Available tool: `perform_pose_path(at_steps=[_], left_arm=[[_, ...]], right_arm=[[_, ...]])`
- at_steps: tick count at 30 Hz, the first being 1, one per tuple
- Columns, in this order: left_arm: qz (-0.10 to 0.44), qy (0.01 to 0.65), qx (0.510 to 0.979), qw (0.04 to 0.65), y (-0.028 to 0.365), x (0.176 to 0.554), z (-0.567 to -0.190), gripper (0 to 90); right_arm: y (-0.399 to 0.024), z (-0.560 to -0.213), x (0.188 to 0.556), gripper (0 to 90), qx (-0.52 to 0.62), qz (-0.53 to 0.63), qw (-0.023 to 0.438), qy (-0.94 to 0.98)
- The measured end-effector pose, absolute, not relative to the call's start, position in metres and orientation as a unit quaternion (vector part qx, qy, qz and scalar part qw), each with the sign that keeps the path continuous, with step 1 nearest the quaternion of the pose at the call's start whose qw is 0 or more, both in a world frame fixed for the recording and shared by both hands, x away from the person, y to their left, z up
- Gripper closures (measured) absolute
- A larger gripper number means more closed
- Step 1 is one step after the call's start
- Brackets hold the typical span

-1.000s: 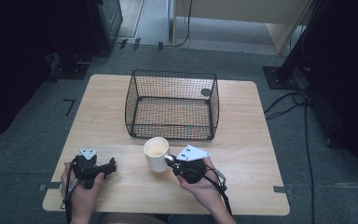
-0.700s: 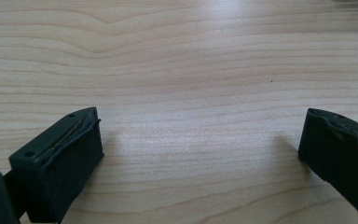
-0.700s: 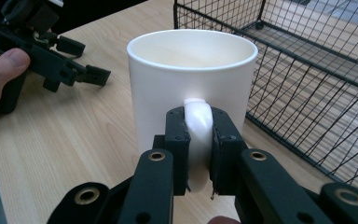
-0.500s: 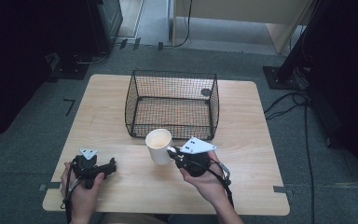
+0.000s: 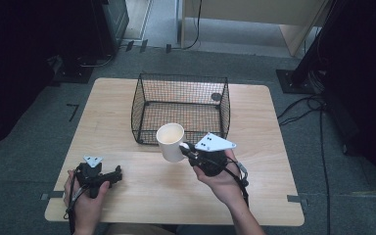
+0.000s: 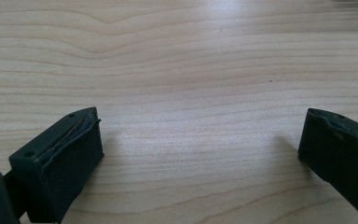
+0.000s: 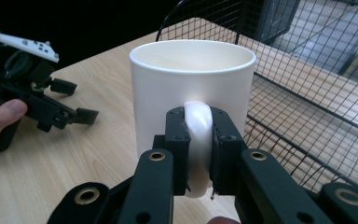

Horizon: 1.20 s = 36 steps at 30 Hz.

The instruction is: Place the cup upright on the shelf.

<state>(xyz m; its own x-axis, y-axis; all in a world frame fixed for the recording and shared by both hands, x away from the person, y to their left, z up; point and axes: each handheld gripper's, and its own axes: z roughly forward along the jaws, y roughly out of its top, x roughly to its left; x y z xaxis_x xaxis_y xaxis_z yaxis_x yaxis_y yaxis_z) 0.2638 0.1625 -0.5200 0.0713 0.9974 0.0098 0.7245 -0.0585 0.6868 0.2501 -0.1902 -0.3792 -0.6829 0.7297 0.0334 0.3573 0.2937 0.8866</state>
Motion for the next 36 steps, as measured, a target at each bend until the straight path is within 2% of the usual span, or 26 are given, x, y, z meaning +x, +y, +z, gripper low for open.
perform_pose_path(at_steps=[25,36], left_arm=[[0.255,0.632,0.682,0.267,0.163,0.264,-0.520,0.0],[0.255,0.631,0.682,0.267,0.163,0.264,-0.520,0.0]], right_arm=[[-0.215,-0.343,0.291,80.5,0.377,0.481,0.247,0.752],[-0.216,-0.347,0.313,80.5,0.395,0.475,0.251,0.745]])
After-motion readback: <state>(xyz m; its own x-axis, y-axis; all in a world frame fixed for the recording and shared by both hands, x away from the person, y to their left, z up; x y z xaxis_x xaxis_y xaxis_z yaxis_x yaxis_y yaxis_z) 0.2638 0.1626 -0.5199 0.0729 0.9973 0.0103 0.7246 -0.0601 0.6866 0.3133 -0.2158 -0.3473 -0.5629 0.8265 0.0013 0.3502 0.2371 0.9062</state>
